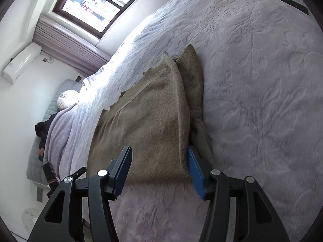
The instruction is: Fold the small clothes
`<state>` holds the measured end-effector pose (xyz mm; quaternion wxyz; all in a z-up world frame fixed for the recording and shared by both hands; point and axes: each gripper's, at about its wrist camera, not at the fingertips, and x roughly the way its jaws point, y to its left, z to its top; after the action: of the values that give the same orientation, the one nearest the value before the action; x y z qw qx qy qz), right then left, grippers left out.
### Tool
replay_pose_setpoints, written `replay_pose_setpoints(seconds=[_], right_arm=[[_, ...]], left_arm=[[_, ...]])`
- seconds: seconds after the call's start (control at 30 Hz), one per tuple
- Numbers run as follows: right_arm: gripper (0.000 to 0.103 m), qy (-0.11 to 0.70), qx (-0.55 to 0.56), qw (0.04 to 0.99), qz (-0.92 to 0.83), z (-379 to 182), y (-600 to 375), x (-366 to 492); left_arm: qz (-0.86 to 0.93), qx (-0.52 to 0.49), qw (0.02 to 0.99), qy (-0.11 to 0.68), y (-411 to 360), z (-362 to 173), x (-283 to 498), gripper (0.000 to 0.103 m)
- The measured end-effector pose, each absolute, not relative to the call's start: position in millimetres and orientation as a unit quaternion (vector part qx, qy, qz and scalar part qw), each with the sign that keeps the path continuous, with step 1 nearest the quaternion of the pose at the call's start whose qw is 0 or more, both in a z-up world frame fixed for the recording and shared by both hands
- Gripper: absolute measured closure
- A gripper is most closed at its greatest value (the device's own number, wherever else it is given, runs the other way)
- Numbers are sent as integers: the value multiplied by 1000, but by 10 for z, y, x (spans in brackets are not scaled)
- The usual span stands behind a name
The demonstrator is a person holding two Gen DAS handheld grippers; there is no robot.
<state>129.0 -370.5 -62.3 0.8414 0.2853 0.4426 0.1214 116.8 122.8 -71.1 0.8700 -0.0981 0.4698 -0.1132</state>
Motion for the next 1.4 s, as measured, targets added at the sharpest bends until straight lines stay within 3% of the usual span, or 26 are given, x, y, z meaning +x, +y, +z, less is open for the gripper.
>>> replay_pose_setpoints(seconds=[0.1,0.13,0.17,0.2,0.27,0.47,0.53,0.6,0.63,1.4], right_arm=[[43,435,284,843,139,-549,-3593,1174],[43,434,279,844,143,-522,-3556,1141],[43,435,271,847,146,-499,-3519,1097],[43,435,259,849,150,-462,-3465,1084],[43,436,235,854,159,-397,-3347,1063],[43,454,250,845,129,-548,-3294,1091],[43,460,269,837,125,-627,-3311,1072],[43,467,264,834,130,-671,-3256,1020],[43,471,256,834,132,-684,-3227,1014],[43,517,227,814,133,-1028,-2865,838]], left_arm=[[-148,-97,859,480,1099,-783,1169,33],[-154,-96,855,485,1060,-812,1182,40],[-157,-91,851,492,1024,-829,1189,65],[-146,-79,852,497,1003,-840,1192,75],[-135,-74,857,492,1029,-831,1165,84],[-111,-108,855,495,1252,-972,1031,84],[-89,-110,862,487,1254,-934,938,75],[-50,-94,866,489,1241,-917,886,20],[-41,-94,870,483,1231,-900,837,15],[-76,-75,872,478,738,-749,514,15]])
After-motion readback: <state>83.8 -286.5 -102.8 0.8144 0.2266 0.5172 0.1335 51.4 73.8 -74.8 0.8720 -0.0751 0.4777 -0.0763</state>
